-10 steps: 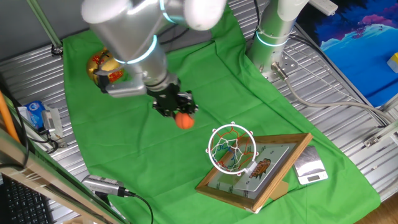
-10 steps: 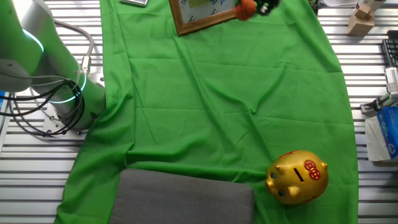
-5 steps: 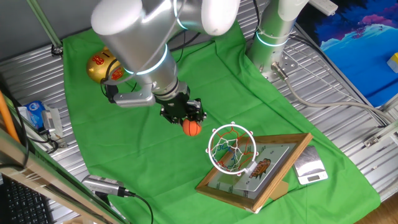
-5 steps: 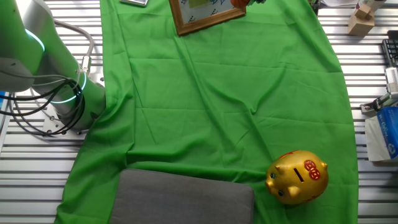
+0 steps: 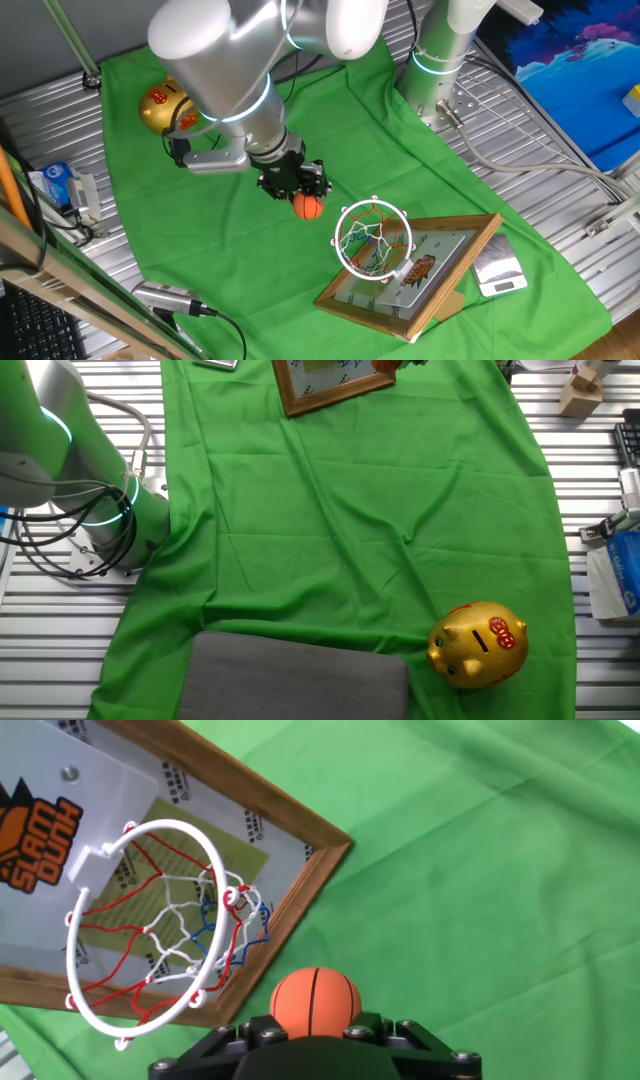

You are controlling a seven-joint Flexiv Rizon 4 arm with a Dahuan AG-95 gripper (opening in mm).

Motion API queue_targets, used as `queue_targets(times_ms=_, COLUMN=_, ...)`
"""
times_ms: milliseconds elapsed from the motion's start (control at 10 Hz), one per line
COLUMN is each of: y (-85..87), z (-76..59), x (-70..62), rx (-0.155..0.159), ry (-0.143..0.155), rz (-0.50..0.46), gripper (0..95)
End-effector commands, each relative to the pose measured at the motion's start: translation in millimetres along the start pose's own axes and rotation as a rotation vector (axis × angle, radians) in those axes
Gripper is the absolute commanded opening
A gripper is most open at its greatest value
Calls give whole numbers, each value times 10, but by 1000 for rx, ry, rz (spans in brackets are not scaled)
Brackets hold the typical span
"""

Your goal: Grab a basketball, release it and shoot it into the basket

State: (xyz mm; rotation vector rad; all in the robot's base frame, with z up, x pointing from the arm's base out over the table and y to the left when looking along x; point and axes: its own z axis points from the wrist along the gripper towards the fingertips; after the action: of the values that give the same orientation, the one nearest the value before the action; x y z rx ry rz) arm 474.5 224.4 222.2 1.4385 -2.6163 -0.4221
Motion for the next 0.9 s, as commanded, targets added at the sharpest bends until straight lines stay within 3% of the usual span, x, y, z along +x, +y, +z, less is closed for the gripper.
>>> queue_targets(times_ms=100, y=-1, z=0, x=-4, rx=-10, ry=-13, rz=-26, gripper=0)
queue_targets(times_ms=900, y=-1, z=0, x=-4, rx=-27, ry=-33, rz=-45, gripper=0)
